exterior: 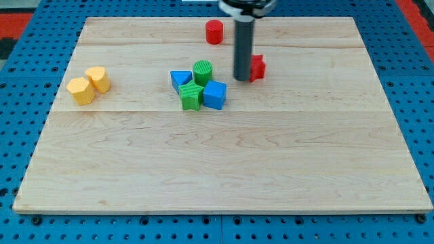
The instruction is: Place the red star and green circle vertical to each other
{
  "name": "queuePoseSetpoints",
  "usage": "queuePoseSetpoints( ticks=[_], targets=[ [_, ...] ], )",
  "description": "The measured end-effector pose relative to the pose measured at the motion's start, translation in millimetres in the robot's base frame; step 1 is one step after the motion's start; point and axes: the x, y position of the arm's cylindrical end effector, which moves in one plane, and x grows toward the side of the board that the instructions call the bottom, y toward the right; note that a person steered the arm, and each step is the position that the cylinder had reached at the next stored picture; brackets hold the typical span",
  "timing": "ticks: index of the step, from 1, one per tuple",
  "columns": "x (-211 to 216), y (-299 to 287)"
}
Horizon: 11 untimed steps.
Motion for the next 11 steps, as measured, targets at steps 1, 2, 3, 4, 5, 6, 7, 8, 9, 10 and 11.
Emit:
queuePoseSetpoints(
  ticks=[1,2,3,4,5,6,7,8,9,10,11],
  targets=[
    [23.5,60.0],
    [-5.3,79.3],
    [-49.3,-14.1],
    [-50.9,-71.4],
    [-38.6,-91.0],
    [-56.1,-140.6],
    [-93.3,-128.9],
    [-96.4,-187.2],
    [-111.6,-267.6],
    [-135.9,-224.1],
    [-136.8,-177.8]
  ],
)
